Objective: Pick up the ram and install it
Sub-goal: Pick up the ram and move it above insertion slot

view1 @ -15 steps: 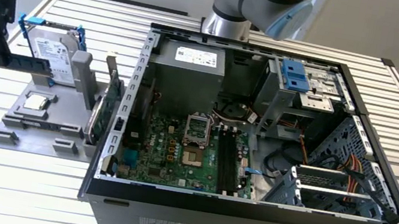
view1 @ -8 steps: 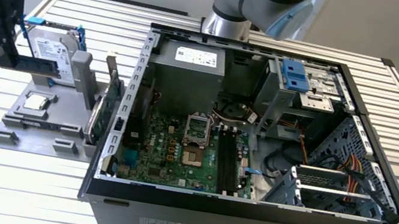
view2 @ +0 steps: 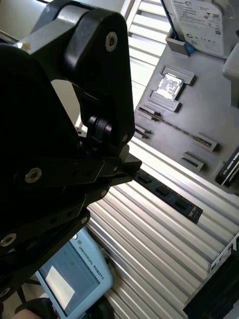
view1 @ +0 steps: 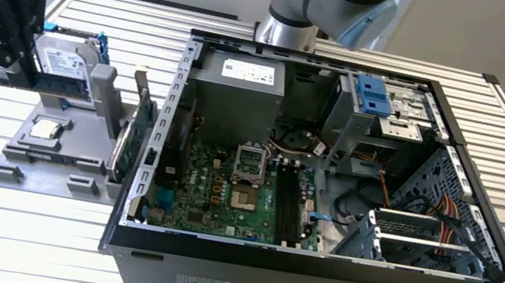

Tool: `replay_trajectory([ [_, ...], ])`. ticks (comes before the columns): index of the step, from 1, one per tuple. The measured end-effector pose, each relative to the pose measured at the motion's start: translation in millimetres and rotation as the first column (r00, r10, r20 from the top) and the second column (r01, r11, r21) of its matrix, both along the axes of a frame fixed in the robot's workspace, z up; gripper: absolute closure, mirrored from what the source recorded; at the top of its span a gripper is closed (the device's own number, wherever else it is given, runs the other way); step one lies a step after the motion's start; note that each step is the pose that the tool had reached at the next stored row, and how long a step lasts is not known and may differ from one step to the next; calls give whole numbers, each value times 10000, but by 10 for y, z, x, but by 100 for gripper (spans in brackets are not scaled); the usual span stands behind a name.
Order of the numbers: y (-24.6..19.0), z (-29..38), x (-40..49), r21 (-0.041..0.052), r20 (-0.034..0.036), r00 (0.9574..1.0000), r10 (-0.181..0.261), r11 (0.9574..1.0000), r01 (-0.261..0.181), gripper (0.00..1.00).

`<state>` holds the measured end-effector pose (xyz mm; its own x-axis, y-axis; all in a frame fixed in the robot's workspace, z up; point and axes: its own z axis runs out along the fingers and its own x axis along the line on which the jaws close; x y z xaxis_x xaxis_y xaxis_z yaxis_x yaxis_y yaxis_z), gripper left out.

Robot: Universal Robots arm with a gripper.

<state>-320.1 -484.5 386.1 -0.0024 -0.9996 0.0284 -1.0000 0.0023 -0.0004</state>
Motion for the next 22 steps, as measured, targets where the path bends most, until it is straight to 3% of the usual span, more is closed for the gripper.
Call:
replay_trajectory([
  [22, 0, 0, 513, -2, -73, 10000, 0, 10000, 0, 100],
])
